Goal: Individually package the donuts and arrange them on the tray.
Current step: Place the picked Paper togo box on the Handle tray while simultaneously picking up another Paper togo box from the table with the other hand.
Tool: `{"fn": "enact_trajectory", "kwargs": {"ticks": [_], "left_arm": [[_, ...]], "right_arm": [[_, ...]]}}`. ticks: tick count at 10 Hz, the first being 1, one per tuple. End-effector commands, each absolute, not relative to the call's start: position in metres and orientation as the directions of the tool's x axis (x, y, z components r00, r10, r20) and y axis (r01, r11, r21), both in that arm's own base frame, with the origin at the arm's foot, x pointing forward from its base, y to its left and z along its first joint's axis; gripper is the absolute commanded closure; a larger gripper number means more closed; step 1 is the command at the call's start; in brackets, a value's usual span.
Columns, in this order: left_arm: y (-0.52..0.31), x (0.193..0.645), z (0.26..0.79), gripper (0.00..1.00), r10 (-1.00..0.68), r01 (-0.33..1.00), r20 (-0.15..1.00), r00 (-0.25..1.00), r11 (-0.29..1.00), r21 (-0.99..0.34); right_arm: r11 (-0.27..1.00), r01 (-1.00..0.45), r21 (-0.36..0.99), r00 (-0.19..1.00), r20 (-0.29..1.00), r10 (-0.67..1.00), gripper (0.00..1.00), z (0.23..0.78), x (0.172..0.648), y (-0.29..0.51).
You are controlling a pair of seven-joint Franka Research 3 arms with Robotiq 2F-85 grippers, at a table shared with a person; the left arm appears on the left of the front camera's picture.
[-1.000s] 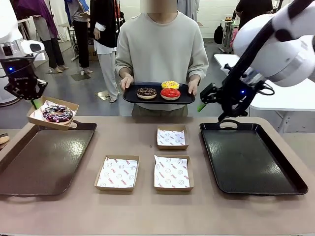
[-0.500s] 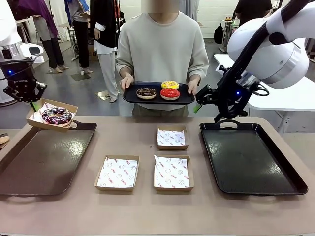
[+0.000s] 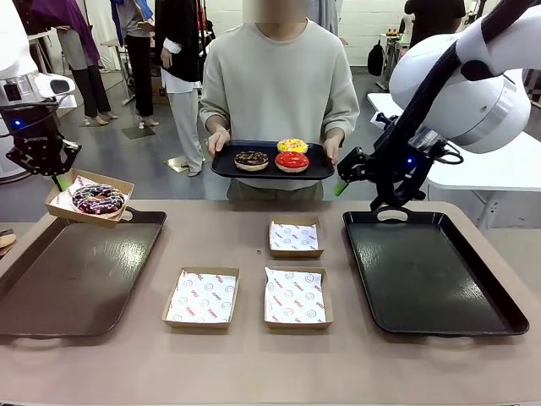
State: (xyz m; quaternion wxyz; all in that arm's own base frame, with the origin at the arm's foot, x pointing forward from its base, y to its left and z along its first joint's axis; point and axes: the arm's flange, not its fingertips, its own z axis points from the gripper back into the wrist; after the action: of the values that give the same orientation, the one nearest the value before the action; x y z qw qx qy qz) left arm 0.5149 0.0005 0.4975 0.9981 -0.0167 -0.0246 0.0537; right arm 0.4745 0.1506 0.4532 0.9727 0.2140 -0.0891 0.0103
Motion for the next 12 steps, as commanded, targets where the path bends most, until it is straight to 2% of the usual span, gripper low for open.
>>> {"fn": "enact_trajectory", "kwargs": {"ticks": [1,5,7,9,10,11,12], "left_arm": [[0.000,0.532,0.482,0.99,0.095,-0.095,0.032,0.995,0.995,-0.001],[0.000,0.563,0.447,0.99,0.109,-0.109,0.008,0.994,0.991,0.073],[-0.003,0.572,0.432,0.99,0.095,-0.094,-0.005,0.995,0.993,0.072],[0.002,0.570,0.429,0.99,0.098,-0.098,-0.020,0.995,0.995,0.014],[0.001,0.569,0.425,0.99,0.084,-0.083,-0.021,0.996,0.995,0.049],[0.001,0.569,0.425,0.99,0.084,-0.083,-0.021,0.996,0.995,0.049],[0.001,0.569,0.425,0.99,0.084,-0.083,-0.021,0.996,0.995,0.049]], "right_arm": [[0.970,-0.026,0.240,0.977,0.210,-0.026,0.00,0.440,0.502,0.184],[1.000,-0.002,0.031,0.978,0.211,-0.004,0.00,0.388,0.547,0.245],[1.000,0.003,0.011,0.979,0.202,-0.005,0.00,0.372,0.557,0.259],[0.999,0.026,0.027,0.984,0.176,-0.030,0.00,0.366,0.560,0.261],[0.998,0.054,0.029,0.987,0.152,-0.058,0.00,0.373,0.551,0.260],[1.000,-0.015,0.027,0.982,0.189,0.009,0.00,0.361,0.555,0.257],[1.000,-0.015,0.027,0.982,0.189,0.009,0.00,0.361,0.555,0.257]]}}
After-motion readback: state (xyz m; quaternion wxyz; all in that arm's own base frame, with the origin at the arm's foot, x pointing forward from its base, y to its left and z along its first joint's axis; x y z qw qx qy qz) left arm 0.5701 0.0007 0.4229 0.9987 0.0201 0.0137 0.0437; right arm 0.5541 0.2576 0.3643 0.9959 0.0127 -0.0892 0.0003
